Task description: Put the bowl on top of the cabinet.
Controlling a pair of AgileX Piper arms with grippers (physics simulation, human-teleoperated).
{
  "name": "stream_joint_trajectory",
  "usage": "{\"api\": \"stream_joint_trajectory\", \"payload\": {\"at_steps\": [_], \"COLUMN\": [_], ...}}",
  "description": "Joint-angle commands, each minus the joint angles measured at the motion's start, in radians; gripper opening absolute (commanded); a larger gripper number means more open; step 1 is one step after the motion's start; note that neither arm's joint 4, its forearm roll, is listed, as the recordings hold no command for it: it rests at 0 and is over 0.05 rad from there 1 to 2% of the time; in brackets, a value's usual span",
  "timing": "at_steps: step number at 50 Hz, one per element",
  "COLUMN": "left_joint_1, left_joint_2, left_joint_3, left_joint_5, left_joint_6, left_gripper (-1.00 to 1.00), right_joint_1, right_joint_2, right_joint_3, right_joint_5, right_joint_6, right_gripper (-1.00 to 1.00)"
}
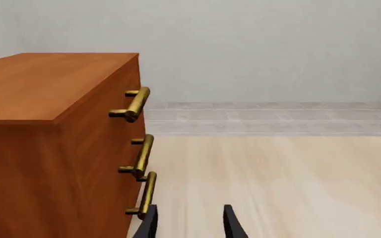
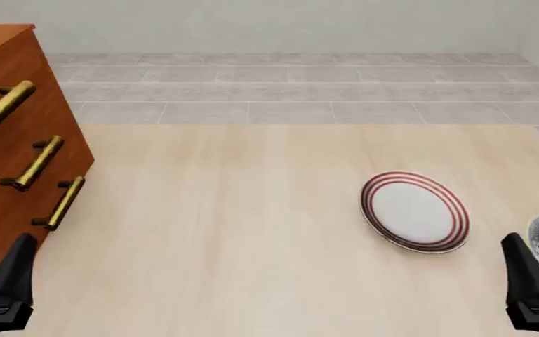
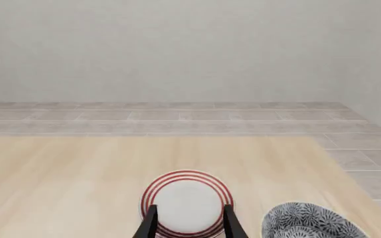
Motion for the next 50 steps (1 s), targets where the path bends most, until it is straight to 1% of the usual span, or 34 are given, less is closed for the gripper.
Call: {"api": "stream_joint_trajectory", "payload": {"at_steps": [1, 13, 17, 18, 19, 20, 23, 24, 25, 26, 27, 28, 30, 31, 32, 37, 40, 41, 43, 44, 45, 47, 48, 49, 50], "left_joint_1": [-0.004, -0.005, -0.006, -0.006, -0.007, -0.007, -0.01, -0.01, -0.01, -0.01, -0.01, -0.009, -0.009, -0.01, -0.012, -0.006, -0.01, -0.011, -0.013, -0.014, -0.015, -0.018, -0.017, -0.017, -0.016], "left_joint_2": [0.002, 0.006, 0.008, 0.007, 0.007, 0.007, 0.008, 0.009, 0.01, 0.01, 0.009, 0.008, 0.008, 0.008, 0.009, 0.013, 0.013, 0.013, 0.013, 0.013, 0.011, 0.01, 0.01, 0.01, 0.011], "left_joint_3": [-0.003, -0.001, -0.001, -0.001, -0.001, -0.001, 0.0, 0.0, 0.0, 0.0, 0.0, 0.0, 0.0, 0.0, 0.0, 0.0, 0.0, 0.0, 0.0, 0.0, 0.0, 0.0, 0.0, 0.0, 0.0], "left_joint_5": [0.001, -0.001, -0.002, -0.001, -0.001, -0.001, 0.0, 0.0, -0.001, -0.001, -0.001, -0.001, -0.001, -0.001, 0.0, 0.0, 0.001, 0.0, 0.001, 0.001, 0.001, 0.002, 0.002, 0.002, 0.003], "left_joint_6": [0.005, 0.012, 0.014, 0.015, 0.013, 0.014, 0.016, 0.013, 0.014, 0.016, 0.014, 0.015, 0.015, 0.016, 0.015, 0.001, 0.004, 0.006, 0.005, 0.005, 0.003, 0.001, 0.0, 0.0, -0.001], "left_gripper": [1.0, 1.0, 1.0, 1.0, 1.0, 1.0, 1.0, 1.0, 1.0, 1.0, 1.0, 1.0, 1.0, 1.0, 1.0, 1.0, 1.0, 1.0, 1.0, 1.0, 1.0, 1.0, 1.0, 1.0, 1.0], "right_joint_1": [0.001, 0.017, 0.022, 0.025, 0.022, 0.02, 0.02, 0.009, 0.008, 0.009, 0.004, 0.007, 0.007, 0.003, 0.004, 0.006, 0.005, -0.03, -0.026, -0.062, -0.049, -0.056, -0.055, -0.055, -0.063], "right_joint_2": [0.015, 0.07, 0.132, 0.149, 0.156, 0.16, 0.183, 0.199, 0.173, 0.178, 0.187, 0.176, 0.165, 0.172, 0.169, 0.186, 0.213, 0.247, 0.256, 0.275, 0.268, 0.26, 0.272, 0.273, 0.289], "right_joint_3": [-0.002, 0.0, 0.0, 0.0, -0.007, -0.014, -0.056, -0.073, -0.091, -0.104, -0.12, -0.135, -0.163, -0.181, -0.197, -0.266, -0.293, -0.305, -0.325, -0.358, -0.368, -0.395, -0.402, -0.402, -0.404], "right_joint_5": [-0.009, -0.05, -0.101, -0.111, -0.114, -0.11, -0.082, -0.074, -0.044, -0.031, -0.015, 0.006, 0.044, 0.062, 0.08, 0.141, 0.165, 0.167, 0.186, 0.218, 0.231, 0.262, 0.271, 0.271, 0.275], "right_joint_6": [-0.001, 0.003, -0.002, -0.024, -0.012, -0.015, -0.03, 0.018, 0.053, 0.036, 0.002, -0.003, 0.006, -0.005, -0.002, -0.007, -0.004, -0.006, -0.006, 0.005, 0.004, -0.005, -0.029, -0.029, -0.054], "right_gripper": [1.0, 1.0, 1.0, 1.0, 1.0, 1.0, 1.0, 1.0, 1.0, 1.0, 1.0, 1.0, 1.0, 1.0, 1.0, 1.0, 1.0, 1.0, 1.0, 1.0, 1.0, 1.0, 1.0, 1.0, 1.0]}}
